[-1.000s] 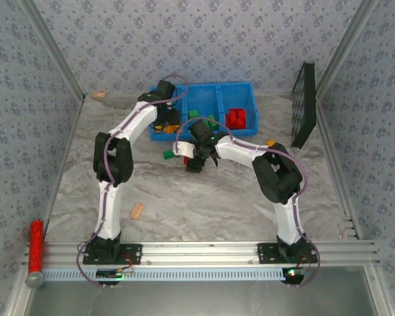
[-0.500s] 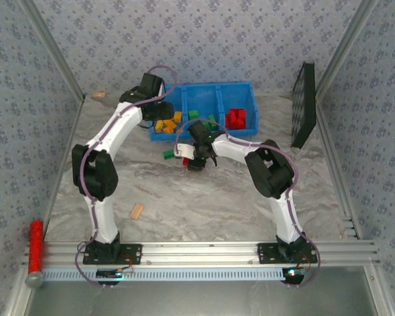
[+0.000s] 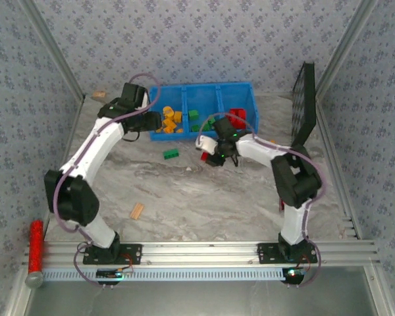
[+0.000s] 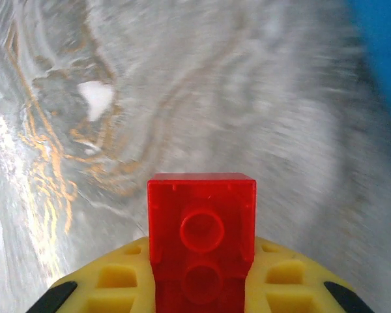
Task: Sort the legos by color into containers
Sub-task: Pick up the lego from the center of the table, then place the lego in the container.
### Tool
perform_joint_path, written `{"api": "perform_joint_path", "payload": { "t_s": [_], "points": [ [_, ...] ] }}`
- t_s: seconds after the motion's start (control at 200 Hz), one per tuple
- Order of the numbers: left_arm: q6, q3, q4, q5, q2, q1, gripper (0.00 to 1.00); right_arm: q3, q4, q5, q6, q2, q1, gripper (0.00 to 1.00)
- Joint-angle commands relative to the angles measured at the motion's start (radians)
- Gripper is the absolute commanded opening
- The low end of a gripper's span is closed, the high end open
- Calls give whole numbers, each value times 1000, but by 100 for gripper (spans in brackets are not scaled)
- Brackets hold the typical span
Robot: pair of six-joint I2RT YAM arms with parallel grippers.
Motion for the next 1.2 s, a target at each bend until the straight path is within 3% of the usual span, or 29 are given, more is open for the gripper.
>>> {"api": "perform_joint_path", "payload": {
  "t_s": [0.0,0.245,0.575,0.69,0.775,0.999,1.194],
  "points": [
    [7,-59,-6,28,-89,2,61,11,11,5,96,-108,-75,13],
    [-69,-165,12,135,-144,-7,62,175,63,122,188,-32,-229,15],
    [-86,-171,-40,168,-185,-27,64,507,9,373,269,263,-225,17],
    [-99,-168,-41,161,-186,-66,65,577,-21,427,271,333,-222,22],
    [-109,-156,-39,142,-170,-116,66,595,-25,428,272,360,-224,32],
    [-139,-68,-34,93,-74,-254,67,552,0,372,279,301,-232,54],
    [-177,43,-12,23,36,-368,68,505,-45,329,324,151,-234,57]
  ]
}}
